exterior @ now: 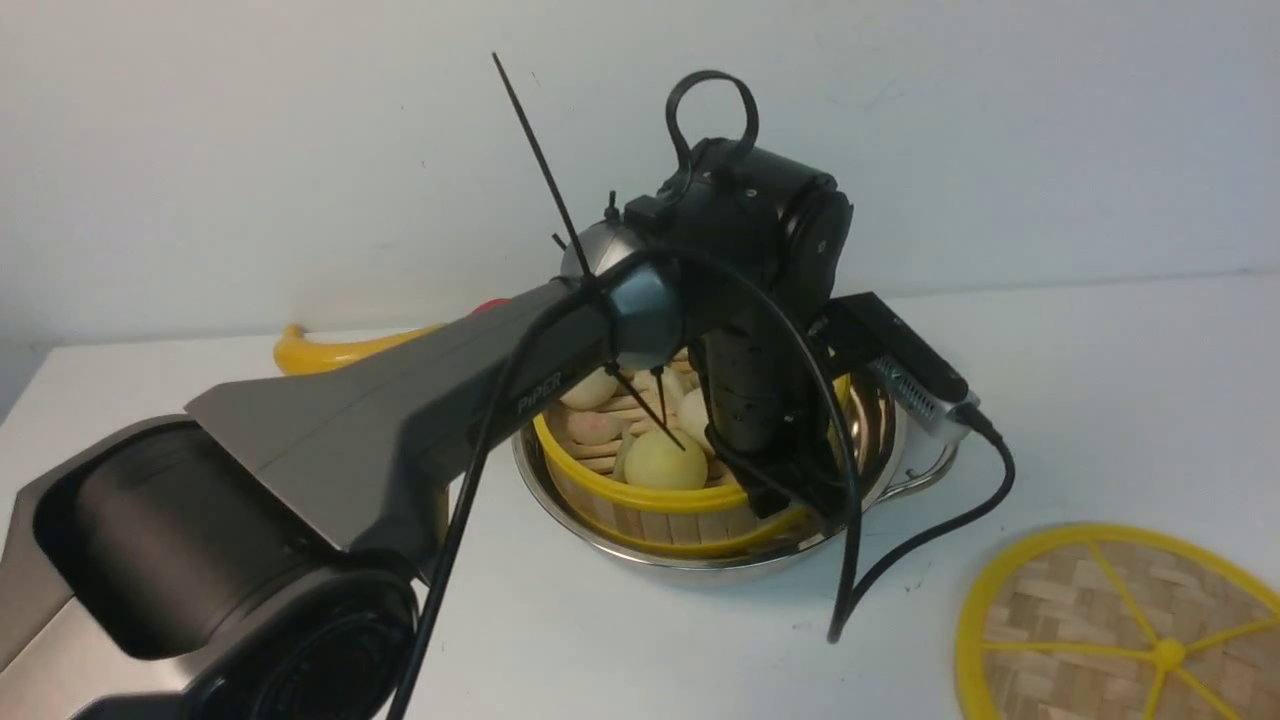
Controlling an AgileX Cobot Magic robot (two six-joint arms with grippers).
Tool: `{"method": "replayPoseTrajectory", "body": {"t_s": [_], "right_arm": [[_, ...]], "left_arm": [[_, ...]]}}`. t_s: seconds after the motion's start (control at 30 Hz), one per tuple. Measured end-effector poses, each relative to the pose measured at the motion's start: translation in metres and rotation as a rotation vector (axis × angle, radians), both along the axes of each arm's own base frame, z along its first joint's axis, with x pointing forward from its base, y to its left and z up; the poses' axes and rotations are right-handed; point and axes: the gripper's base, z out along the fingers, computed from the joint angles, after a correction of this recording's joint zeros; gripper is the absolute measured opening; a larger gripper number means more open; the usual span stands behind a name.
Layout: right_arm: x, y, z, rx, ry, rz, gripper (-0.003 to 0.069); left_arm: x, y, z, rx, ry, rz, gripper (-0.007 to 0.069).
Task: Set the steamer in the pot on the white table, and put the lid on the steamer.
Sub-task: 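Place the bamboo steamer basket with dumplings into the steel pot with the left gripper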
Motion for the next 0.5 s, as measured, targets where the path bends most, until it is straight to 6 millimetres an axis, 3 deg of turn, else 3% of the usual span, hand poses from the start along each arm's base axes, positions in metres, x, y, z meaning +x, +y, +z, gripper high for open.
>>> {"method": "replayPoseTrajectory", "body": {"t_s": [0.5], "right_arm": [[0.0000,0.0000,0.0000,0.000,0.000,0.000,0.0241]], "left_arm": [[-0.0005,-0.0027,-0.0064,-0.010,0.024,-0.017,0.0035]]}}
